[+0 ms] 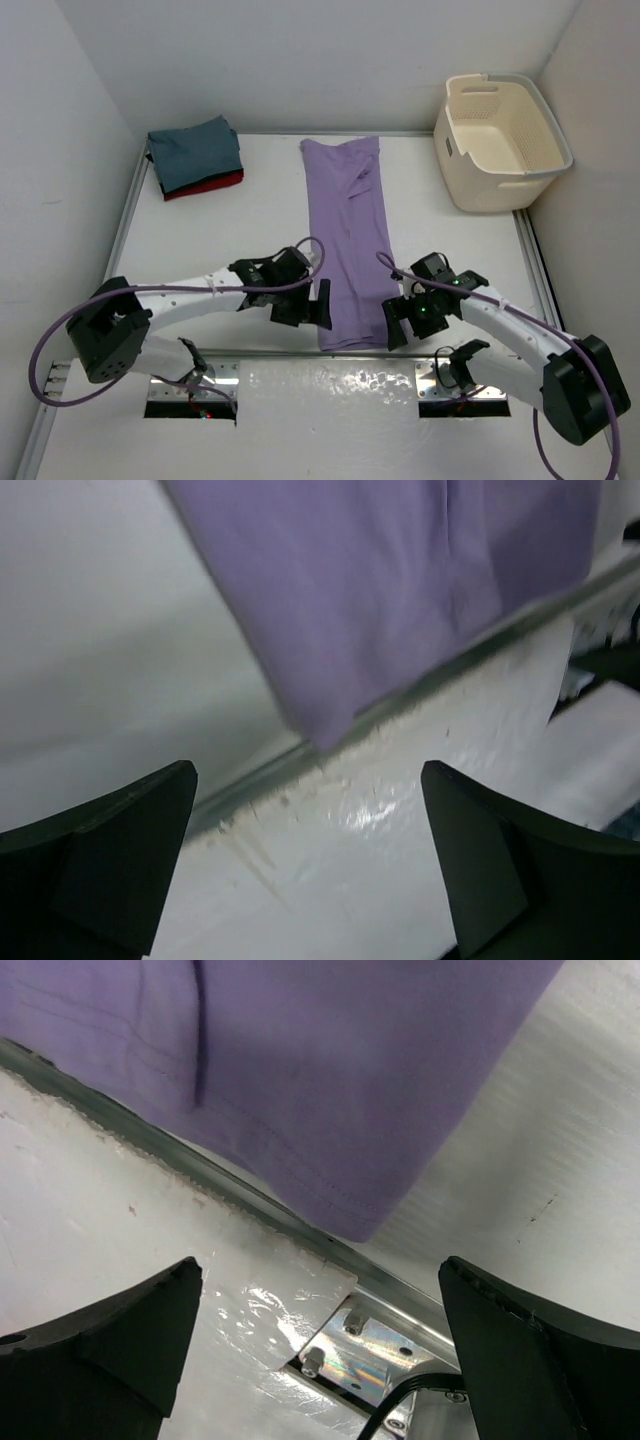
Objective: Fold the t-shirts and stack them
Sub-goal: Grab the bottom of the folded rectangular tshirt with both arms
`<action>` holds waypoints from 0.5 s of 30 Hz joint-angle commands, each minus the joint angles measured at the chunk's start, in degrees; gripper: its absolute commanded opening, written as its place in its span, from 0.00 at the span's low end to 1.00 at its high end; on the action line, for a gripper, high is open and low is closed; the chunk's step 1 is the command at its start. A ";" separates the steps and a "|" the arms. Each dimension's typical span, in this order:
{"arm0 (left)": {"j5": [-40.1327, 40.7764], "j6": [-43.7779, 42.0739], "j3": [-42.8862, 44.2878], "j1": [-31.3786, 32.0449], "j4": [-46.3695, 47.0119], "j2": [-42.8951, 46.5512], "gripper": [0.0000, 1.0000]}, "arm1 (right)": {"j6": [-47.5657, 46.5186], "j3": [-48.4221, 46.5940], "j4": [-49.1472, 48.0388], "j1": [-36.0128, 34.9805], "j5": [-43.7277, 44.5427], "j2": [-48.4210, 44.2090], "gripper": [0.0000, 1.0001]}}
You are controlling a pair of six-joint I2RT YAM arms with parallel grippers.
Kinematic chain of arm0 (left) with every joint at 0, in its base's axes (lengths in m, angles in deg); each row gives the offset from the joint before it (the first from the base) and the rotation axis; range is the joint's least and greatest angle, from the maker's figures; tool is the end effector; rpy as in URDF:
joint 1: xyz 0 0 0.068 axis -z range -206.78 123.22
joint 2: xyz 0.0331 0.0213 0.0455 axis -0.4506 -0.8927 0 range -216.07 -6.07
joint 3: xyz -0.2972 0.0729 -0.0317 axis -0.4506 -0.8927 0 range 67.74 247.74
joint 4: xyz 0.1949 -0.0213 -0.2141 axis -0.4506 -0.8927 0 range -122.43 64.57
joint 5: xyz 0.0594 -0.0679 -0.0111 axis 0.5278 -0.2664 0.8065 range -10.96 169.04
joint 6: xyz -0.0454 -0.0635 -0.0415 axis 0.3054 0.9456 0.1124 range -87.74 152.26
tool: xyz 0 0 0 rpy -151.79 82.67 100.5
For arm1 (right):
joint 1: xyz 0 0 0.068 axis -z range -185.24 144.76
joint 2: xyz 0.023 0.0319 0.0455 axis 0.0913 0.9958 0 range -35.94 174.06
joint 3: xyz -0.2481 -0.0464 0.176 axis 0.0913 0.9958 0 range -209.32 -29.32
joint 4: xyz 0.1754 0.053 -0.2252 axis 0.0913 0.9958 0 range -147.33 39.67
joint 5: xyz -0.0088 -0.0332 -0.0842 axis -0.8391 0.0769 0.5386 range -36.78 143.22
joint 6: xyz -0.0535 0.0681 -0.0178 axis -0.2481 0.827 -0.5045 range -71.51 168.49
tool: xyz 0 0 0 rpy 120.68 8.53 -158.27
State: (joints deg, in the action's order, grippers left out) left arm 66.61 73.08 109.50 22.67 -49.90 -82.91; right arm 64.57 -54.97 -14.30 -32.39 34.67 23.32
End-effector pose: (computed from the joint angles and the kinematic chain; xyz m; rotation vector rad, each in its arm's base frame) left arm 0.1744 -0.2299 0.1662 0.2955 2.8046 -0.7604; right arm 0.1343 0.0969 0.1242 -0.3453 2.9698 0.5825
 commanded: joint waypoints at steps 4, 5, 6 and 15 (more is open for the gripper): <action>-5.68 -1.35 2.01 4.51 1.62 -3.22 0.86 | 1.06 1.65 -4.00 0.17 -0.53 2.25 0.98; -6.03 -1.96 2.19 4.86 1.97 -4.54 0.85 | 1.50 1.74 -4.52 0.17 -0.18 2.43 0.98; -5.77 -1.97 2.45 5.56 2.06 -5.16 0.84 | 1.85 2.26 -5.05 0.17 0.00 2.17 0.97; -3.75 -2.58 6.40 13.65 1.27 -19.30 0.52 | 5.63 4.29 -9.80 0.09 -0.26 1.20 0.94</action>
State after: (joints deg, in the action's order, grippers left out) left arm 61.06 71.75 113.72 33.91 -49.63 -99.13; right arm 68.39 -51.87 -21.29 -32.37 34.74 25.51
